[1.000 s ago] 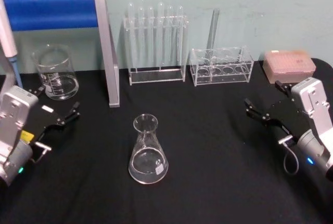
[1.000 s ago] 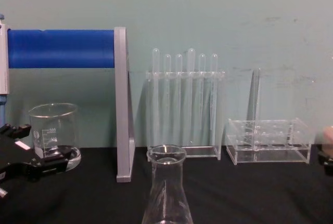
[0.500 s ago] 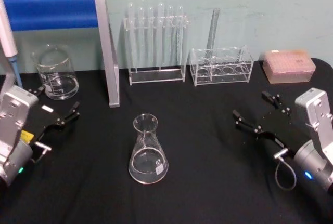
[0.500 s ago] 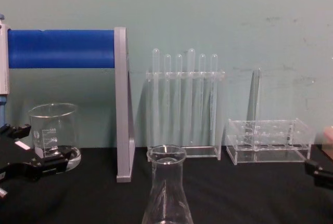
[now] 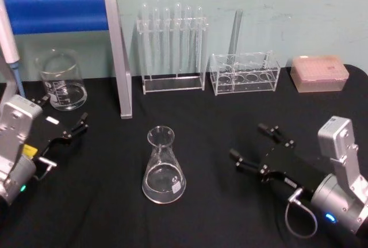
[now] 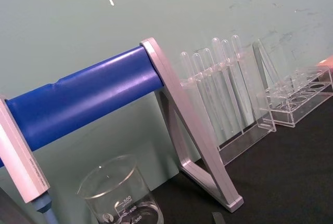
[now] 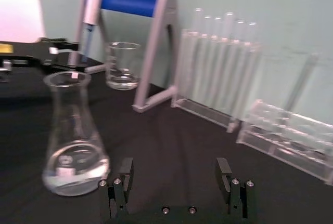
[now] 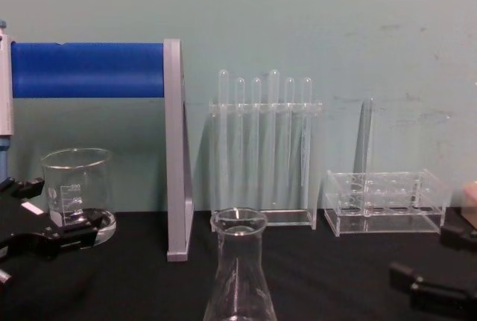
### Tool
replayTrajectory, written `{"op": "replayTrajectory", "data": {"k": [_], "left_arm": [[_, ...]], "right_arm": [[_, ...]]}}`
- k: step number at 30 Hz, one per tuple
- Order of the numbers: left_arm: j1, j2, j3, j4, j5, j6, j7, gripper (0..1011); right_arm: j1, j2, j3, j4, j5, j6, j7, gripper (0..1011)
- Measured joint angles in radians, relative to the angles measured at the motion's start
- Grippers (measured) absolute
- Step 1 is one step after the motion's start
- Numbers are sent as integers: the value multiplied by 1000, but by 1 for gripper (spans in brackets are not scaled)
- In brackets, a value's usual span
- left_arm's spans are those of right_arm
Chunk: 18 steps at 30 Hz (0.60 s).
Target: Grasp the erlenmeyer flask with one hand, shake it three times, then place it back.
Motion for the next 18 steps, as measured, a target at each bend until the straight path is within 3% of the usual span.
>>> {"op": "replayTrajectory", "data": {"k": [9, 18], "left_arm": [[0, 0, 0, 0, 0, 0, 0, 1001], [0, 0, 0, 0, 0, 0, 0, 1001]], "right_arm": [[7, -18, -23, -5, 35, 15, 122, 1003], [42, -57, -49, 5, 37, 21, 213, 1002]]}}
